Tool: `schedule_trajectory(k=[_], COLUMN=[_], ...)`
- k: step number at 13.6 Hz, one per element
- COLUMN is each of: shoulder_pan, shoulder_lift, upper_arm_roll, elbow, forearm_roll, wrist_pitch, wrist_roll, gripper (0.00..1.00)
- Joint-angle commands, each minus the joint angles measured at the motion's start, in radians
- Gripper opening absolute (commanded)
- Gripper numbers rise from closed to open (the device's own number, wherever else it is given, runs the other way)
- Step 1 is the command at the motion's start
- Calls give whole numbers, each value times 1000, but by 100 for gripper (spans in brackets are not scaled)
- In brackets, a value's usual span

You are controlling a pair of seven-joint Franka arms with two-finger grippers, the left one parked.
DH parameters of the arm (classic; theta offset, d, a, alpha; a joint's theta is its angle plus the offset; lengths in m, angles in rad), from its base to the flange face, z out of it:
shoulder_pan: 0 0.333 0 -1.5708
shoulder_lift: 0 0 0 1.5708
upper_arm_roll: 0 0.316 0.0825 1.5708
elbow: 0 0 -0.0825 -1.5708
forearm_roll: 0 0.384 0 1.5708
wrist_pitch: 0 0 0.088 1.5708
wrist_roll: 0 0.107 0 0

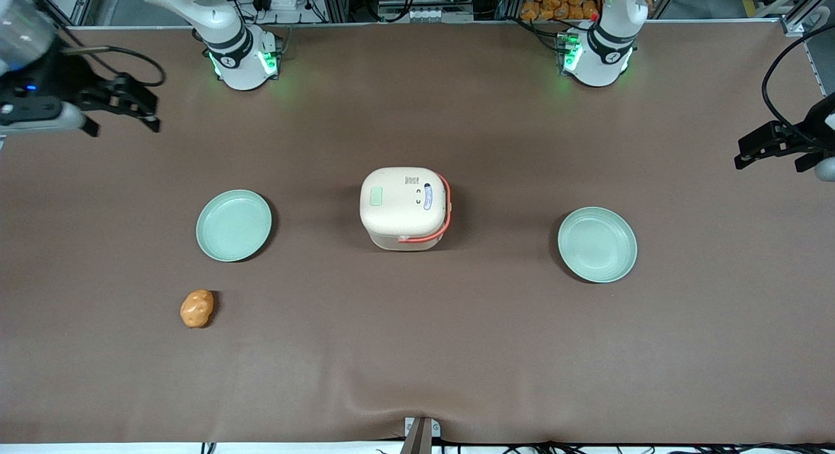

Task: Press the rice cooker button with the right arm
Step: 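Move the right gripper over the white rice cooker's front button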

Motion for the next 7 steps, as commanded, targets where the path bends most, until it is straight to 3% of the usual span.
schedule_trajectory(k=[1, 7], shoulder_pan=[48, 183], shoulder_lift=[42, 118], upper_arm_roll=[-11, -11], elbow=[8, 8], forearm_roll=[52, 49], wrist_pitch=[24, 90], wrist_roll=[89, 200], gripper=[100, 100])
